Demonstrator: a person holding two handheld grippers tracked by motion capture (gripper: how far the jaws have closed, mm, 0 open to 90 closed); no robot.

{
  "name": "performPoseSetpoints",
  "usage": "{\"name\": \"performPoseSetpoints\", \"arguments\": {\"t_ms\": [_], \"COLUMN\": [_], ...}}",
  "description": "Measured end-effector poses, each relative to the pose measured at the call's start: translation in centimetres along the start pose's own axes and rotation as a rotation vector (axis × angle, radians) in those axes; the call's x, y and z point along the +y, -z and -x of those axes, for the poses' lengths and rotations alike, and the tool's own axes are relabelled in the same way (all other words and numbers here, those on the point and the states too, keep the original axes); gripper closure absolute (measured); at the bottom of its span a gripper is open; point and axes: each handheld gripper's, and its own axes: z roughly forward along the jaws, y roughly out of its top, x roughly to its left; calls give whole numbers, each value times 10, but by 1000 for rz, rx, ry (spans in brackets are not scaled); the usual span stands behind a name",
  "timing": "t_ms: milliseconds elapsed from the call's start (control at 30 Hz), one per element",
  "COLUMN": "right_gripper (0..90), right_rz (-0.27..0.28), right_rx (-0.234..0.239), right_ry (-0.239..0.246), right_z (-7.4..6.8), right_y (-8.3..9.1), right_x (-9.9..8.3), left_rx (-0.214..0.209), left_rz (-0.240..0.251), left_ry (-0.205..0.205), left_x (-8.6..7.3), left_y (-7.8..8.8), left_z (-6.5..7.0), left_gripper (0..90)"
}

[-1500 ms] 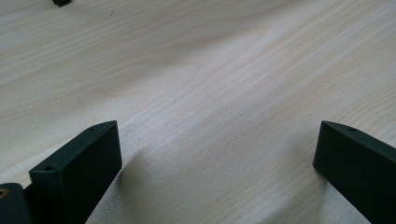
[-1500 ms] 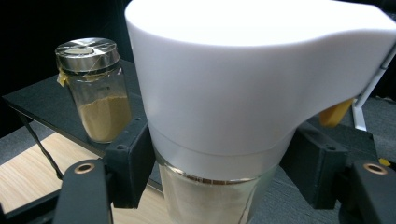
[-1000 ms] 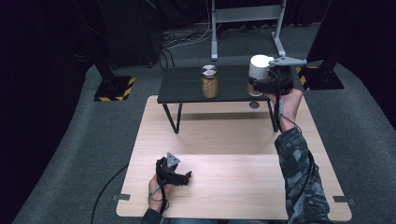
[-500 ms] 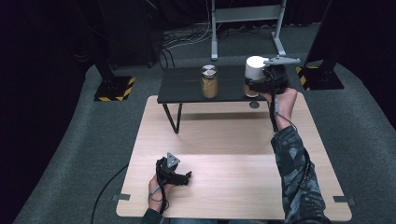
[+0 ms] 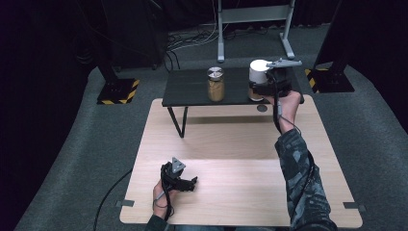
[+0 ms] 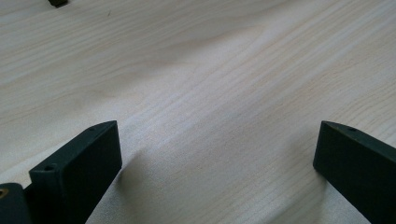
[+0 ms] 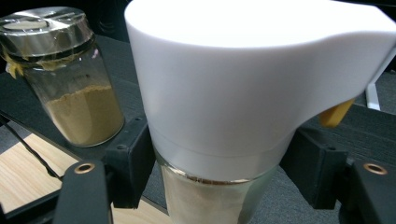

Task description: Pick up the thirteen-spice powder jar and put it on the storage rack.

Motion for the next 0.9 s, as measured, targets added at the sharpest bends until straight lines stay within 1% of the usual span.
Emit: {"name": "performPoseSetpoints", "arguments": {"t_ms": [133,300,533,900], "right_gripper": [299,299,300,300], "right_rz": [-12,8,11,-3], "right_rx": [-15,-28,-22,-19], "right_ry": [13,7,4,6], "right_z": [-4,-5,-4,-3], "right_y": [-4,-5,-5,-5], "right_x": [0,-7,-8,-4], "left_rx": [0,0,-1,-2], "left_rz": [0,0,-1,-1], "left_ry": [0,0,-1,0], "left_x": [0,0,0,0], "left_y": [0,0,0,0], "left_z": [0,0,0,0], "left_gripper": [6,6,6,6]}}
